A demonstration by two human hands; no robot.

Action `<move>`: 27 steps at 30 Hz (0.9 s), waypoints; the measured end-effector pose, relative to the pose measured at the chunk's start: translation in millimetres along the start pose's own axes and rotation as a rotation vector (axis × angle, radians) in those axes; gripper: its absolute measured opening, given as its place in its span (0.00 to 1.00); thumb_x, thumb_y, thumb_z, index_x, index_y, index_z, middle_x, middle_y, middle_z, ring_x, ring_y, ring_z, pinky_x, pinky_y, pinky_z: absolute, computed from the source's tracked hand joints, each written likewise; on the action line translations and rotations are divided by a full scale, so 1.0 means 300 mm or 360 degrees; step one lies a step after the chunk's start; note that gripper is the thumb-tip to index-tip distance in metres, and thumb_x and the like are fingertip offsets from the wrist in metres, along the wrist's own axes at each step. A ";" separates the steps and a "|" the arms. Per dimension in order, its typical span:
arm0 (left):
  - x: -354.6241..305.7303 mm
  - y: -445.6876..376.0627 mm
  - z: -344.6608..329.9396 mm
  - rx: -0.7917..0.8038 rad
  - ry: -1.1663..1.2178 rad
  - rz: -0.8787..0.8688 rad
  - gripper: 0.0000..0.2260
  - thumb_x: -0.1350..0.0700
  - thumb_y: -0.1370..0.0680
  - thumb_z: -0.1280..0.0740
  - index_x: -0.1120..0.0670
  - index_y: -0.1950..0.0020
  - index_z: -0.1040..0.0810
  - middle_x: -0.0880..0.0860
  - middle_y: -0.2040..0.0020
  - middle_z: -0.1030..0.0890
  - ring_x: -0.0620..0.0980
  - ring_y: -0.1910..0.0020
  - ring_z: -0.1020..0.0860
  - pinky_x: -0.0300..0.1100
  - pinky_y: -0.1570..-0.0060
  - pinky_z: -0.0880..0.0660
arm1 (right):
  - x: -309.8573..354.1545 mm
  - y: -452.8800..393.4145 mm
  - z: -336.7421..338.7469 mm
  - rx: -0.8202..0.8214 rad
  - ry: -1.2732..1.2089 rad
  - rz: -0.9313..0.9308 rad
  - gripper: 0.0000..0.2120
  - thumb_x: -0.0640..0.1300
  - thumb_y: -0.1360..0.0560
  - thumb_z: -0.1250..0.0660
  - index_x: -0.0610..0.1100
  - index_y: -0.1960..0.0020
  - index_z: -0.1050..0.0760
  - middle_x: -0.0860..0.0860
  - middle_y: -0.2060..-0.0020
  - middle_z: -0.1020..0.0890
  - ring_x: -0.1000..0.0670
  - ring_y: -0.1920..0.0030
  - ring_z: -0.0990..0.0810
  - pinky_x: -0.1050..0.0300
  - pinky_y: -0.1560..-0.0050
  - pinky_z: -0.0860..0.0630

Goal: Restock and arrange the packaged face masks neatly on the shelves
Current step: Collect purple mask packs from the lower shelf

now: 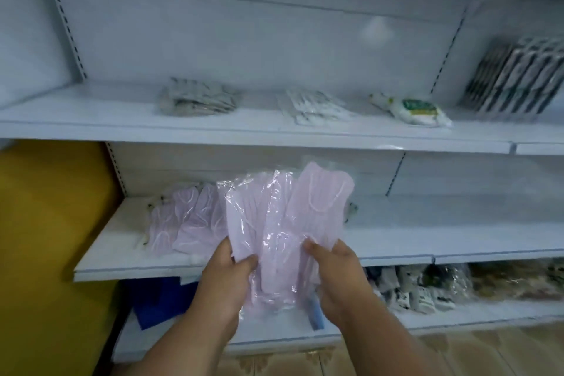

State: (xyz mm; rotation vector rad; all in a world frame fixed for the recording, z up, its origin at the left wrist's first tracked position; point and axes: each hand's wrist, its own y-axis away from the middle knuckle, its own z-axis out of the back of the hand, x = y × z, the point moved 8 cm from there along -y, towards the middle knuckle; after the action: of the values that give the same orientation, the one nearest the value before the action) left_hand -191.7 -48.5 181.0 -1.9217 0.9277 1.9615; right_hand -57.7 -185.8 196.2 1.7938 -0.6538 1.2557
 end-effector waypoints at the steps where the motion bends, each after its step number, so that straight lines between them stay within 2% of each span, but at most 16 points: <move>1: -0.066 0.050 -0.009 -0.0027 -0.0026 -0.0073 0.13 0.62 0.22 0.31 0.44 0.45 0.20 0.50 0.55 0.13 0.52 0.60 0.15 0.46 0.64 0.20 | 0.047 0.050 -0.008 0.0059 -0.0024 0.0037 0.07 0.40 0.21 0.31 0.44 0.44 0.21 0.50 0.58 0.13 0.46 0.55 0.15 0.53 0.60 0.19; 2: -0.138 0.088 -0.014 -0.0059 -0.0050 -0.0159 0.11 0.62 0.23 0.30 0.45 0.47 0.20 0.49 0.56 0.13 0.52 0.60 0.15 0.47 0.63 0.19 | 0.099 0.089 -0.021 0.0113 -0.0038 0.0090 0.09 0.38 0.22 0.31 0.44 0.42 0.21 0.49 0.55 0.13 0.45 0.54 0.14 0.51 0.58 0.18; 5: -0.344 0.190 -0.002 -0.0180 -0.0098 -0.0369 0.08 0.56 0.26 0.26 0.45 0.50 0.20 0.48 0.54 0.14 0.51 0.57 0.15 0.57 0.50 0.18 | 0.276 0.193 -0.058 0.0130 -0.0011 0.0317 0.13 0.32 0.24 0.30 0.43 0.42 0.22 0.48 0.53 0.13 0.42 0.50 0.14 0.46 0.47 0.19; 7: -0.447 0.245 0.011 -0.0200 -0.0004 -0.0424 0.04 0.52 0.25 0.26 0.44 0.53 0.18 0.48 0.56 0.14 0.53 0.55 0.15 0.58 0.49 0.19 | 0.389 0.245 -0.077 0.0082 -0.0033 0.0452 0.10 0.32 0.23 0.32 0.42 0.45 0.21 0.49 0.58 0.13 0.44 0.52 0.15 0.51 0.51 0.20; 8: -0.491 0.277 0.019 -0.0186 0.0059 -0.0437 0.01 0.52 0.23 0.28 0.46 0.53 0.18 0.49 0.58 0.14 0.53 0.56 0.16 0.54 0.52 0.19 | 0.441 0.274 -0.089 0.0071 -0.0052 0.0502 0.08 0.33 0.22 0.33 0.43 0.46 0.21 0.51 0.60 0.13 0.46 0.54 0.15 0.53 0.54 0.21; 10: -0.557 0.325 0.037 -0.0118 0.0179 -0.0454 0.04 0.54 0.19 0.33 0.50 0.51 0.19 0.50 0.64 0.18 0.49 0.63 0.21 0.41 0.64 0.25 | 0.529 0.341 -0.124 0.0064 -0.0092 0.0583 0.05 0.37 0.20 0.34 0.45 0.49 0.21 0.50 0.61 0.14 0.48 0.57 0.16 0.55 0.57 0.21; 12: -0.602 0.355 0.067 -0.0109 0.0184 -0.0502 0.05 0.56 0.19 0.35 0.49 0.50 0.20 0.51 0.65 0.19 0.45 0.71 0.26 0.37 0.72 0.32 | 0.574 0.383 -0.164 0.0072 -0.0112 0.0635 0.05 0.39 0.19 0.35 0.46 0.51 0.22 0.49 0.59 0.15 0.47 0.55 0.17 0.53 0.54 0.20; 13: -0.620 0.360 0.087 -0.0135 0.0154 -0.0533 0.05 0.57 0.19 0.34 0.48 0.51 0.20 0.53 0.62 0.17 0.46 0.71 0.24 0.38 0.70 0.29 | 0.585 0.398 -0.189 0.0091 -0.0123 0.0642 0.04 0.40 0.19 0.35 0.46 0.51 0.22 0.49 0.59 0.15 0.47 0.55 0.17 0.53 0.54 0.20; 15: -0.649 0.353 0.138 -0.0207 0.0101 -0.0603 0.05 0.56 0.22 0.32 0.45 0.52 0.20 0.52 0.56 0.14 0.51 0.62 0.17 0.51 0.58 0.18 | 0.591 0.414 -0.243 0.0132 -0.0152 0.0624 0.03 0.41 0.19 0.35 0.44 0.50 0.23 0.49 0.61 0.16 0.48 0.58 0.18 0.55 0.57 0.20; 16: -0.667 0.348 0.165 -0.0241 0.0106 -0.0630 0.05 0.54 0.23 0.30 0.44 0.51 0.21 0.50 0.54 0.14 0.54 0.57 0.15 0.58 0.54 0.18 | 0.594 0.419 -0.273 0.0152 -0.0138 0.0624 0.02 0.40 0.19 0.35 0.44 0.50 0.23 0.50 0.61 0.16 0.48 0.58 0.18 0.57 0.59 0.21; 18: -0.691 0.334 0.213 -0.0277 0.0128 -0.0656 0.11 0.51 0.26 0.27 0.45 0.45 0.21 0.50 0.52 0.15 0.56 0.53 0.16 0.62 0.51 0.19 | 0.598 0.435 -0.327 0.0170 -0.0096 0.0643 0.04 0.38 0.20 0.35 0.44 0.48 0.24 0.50 0.61 0.17 0.50 0.59 0.19 0.60 0.62 0.22; 20: -0.679 0.316 0.252 -0.0264 0.0193 -0.0621 0.14 0.52 0.28 0.25 0.49 0.43 0.21 0.51 0.52 0.15 0.56 0.53 0.16 0.60 0.52 0.18 | 0.569 0.437 -0.364 0.0157 -0.0059 0.0635 0.06 0.36 0.20 0.35 0.45 0.46 0.24 0.51 0.60 0.17 0.51 0.60 0.19 0.62 0.63 0.22; 23: -0.523 0.269 0.323 -0.0139 0.0323 -0.0382 0.04 0.55 0.23 0.27 0.51 0.52 0.20 0.50 0.60 0.15 0.51 0.64 0.17 0.45 0.63 0.22 | 0.405 0.415 -0.397 0.0057 -0.0019 0.0474 0.09 0.35 0.20 0.36 0.47 0.45 0.26 0.51 0.58 0.17 0.52 0.61 0.20 0.64 0.66 0.23; 24: -0.452 0.253 0.345 -0.0077 0.0380 -0.0270 0.02 0.55 0.22 0.29 0.50 0.52 0.20 0.50 0.60 0.15 0.51 0.65 0.17 0.43 0.65 0.24 | 0.338 0.406 -0.399 0.0023 -0.0016 0.0408 0.09 0.34 0.21 0.36 0.46 0.44 0.25 0.51 0.58 0.17 0.52 0.61 0.20 0.64 0.65 0.22; 25: -0.392 0.240 0.361 -0.0014 0.0443 -0.0162 0.00 0.54 0.21 0.30 0.50 0.51 0.20 0.50 0.58 0.14 0.51 0.63 0.16 0.44 0.64 0.23 | 0.280 0.399 -0.397 -0.0009 -0.0004 0.0358 0.10 0.34 0.21 0.36 0.45 0.44 0.25 0.51 0.59 0.17 0.52 0.61 0.20 0.64 0.65 0.22; 27: -0.315 0.227 0.381 0.0087 0.0510 -0.0025 0.06 0.55 0.20 0.32 0.49 0.44 0.20 0.52 0.50 0.13 0.54 0.56 0.15 0.48 0.55 0.21 | 0.199 0.382 -0.393 -0.0042 0.0031 0.0308 0.10 0.35 0.21 0.36 0.47 0.46 0.23 0.53 0.60 0.16 0.53 0.60 0.19 0.62 0.62 0.22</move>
State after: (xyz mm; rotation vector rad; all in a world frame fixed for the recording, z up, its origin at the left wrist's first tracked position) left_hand -313.8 -9.7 282.3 -2.2443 1.0277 1.6282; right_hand -184.9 -142.2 308.2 1.7268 -0.8451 1.3835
